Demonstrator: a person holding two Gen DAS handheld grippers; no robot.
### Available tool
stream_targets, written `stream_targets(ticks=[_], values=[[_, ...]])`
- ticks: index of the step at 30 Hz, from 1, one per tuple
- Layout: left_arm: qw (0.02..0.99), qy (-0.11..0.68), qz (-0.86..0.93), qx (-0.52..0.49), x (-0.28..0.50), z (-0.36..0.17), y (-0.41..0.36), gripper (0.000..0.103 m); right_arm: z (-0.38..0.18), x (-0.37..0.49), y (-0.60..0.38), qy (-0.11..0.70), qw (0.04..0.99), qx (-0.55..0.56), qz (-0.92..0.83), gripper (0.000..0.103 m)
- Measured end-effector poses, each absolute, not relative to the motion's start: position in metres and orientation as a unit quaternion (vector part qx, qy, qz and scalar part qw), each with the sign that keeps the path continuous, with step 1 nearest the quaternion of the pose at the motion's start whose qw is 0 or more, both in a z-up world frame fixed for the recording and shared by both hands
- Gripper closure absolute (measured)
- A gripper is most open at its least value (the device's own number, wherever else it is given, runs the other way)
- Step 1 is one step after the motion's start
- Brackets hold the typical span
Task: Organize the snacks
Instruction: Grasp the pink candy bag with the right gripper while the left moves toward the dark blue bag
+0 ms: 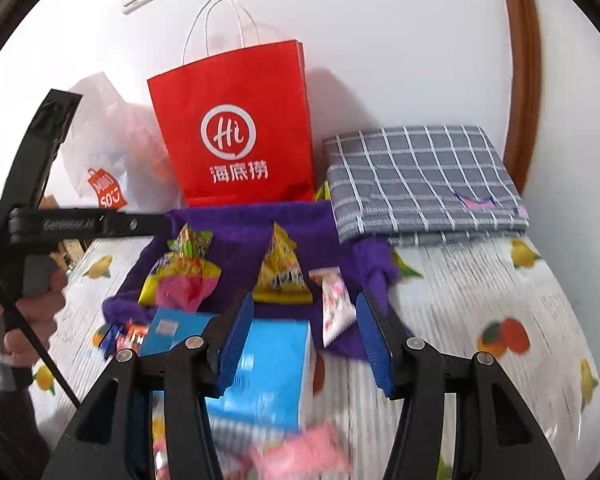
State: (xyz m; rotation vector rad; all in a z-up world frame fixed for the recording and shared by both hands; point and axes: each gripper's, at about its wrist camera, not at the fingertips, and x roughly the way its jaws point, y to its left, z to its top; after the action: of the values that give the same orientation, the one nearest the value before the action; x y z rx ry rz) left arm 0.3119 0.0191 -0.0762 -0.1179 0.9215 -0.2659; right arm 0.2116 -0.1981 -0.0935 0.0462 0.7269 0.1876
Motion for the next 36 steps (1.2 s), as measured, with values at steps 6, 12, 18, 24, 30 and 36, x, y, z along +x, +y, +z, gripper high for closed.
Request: stream_targets(ticks=[6,12,18,24,30,36], values=[[0.885,0.443,-0.132,-0.058,0.306,-0.071,0.018,0.020,-0.123,0.181,-0.213,0.388,0.918,0.022,0.082,0.034],[0.884,0.446,-0.131,-0.054,0.306,-0.073,0.016,0.020,-0.169,0.171,-0.208,0.434,0.892,0.029,0.124,0.033],[0.880,0.452,-0.135,-0.053,0.308,-0.076,0.014,0.020,-0.197,0.174,-0.196,0.446,0.887,-0.012,0.116,0.029],[0.878,0.455,-0.139,-0.047,0.307,-0.078,0.010,0.020,-0.209,0.173,-0.189,0.442,0.889,-0.035,0.116,0.020],[0.882,0.451,-0.135,-0.016,0.299,-0.074,0.000,0.020,-0.206,0.174,-0.203,0.433,0.895,-0.004,0.105,0.052],[0.883,0.453,-0.122,-0.010,0.281,-0.080,0.010,0.020,-0.207,0.178,-0.233,0.428,0.893,0.086,0.111,0.078]])
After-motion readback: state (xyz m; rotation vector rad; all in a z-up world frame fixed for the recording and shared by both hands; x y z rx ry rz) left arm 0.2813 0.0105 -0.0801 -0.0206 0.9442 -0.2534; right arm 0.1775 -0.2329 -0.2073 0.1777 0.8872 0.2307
